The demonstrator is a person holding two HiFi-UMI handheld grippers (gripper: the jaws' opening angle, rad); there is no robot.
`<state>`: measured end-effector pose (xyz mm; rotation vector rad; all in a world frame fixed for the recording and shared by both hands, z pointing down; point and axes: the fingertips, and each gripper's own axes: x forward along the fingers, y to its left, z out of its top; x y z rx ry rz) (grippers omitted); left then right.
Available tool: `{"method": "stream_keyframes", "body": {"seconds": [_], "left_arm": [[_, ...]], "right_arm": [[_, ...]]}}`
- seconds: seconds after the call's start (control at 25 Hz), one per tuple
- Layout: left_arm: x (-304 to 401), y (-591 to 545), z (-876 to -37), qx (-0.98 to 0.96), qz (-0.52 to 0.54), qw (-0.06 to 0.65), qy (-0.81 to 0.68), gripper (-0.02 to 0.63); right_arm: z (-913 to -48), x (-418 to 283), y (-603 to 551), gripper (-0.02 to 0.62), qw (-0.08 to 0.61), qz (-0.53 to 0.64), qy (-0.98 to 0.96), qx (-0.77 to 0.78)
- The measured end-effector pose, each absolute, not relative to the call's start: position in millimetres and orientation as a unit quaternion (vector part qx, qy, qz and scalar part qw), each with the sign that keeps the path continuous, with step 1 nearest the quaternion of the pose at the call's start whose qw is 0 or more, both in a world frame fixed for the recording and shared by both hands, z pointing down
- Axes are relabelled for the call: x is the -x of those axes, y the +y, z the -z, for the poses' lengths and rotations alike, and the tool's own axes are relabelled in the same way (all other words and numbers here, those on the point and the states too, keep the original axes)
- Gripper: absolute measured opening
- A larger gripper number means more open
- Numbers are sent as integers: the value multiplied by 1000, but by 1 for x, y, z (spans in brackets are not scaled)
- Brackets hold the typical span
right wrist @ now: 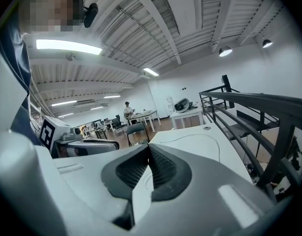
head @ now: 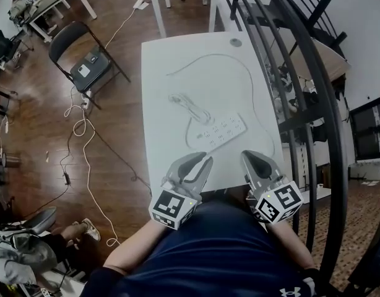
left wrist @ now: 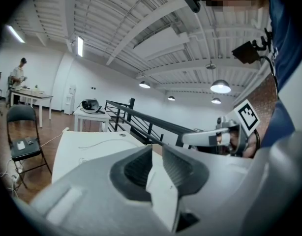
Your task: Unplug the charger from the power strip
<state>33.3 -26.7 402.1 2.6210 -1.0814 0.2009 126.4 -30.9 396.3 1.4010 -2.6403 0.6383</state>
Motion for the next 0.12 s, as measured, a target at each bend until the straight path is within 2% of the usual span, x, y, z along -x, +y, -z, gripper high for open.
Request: {"method": "stream_keyframes", "body": {"seconds": [0.12], "left_arm": [[-34, -25, -408, -912, -75, 151, -375, 67]], "right_arm": [[-399, -126, -29, 11, 45, -208, -864, -457]]}}
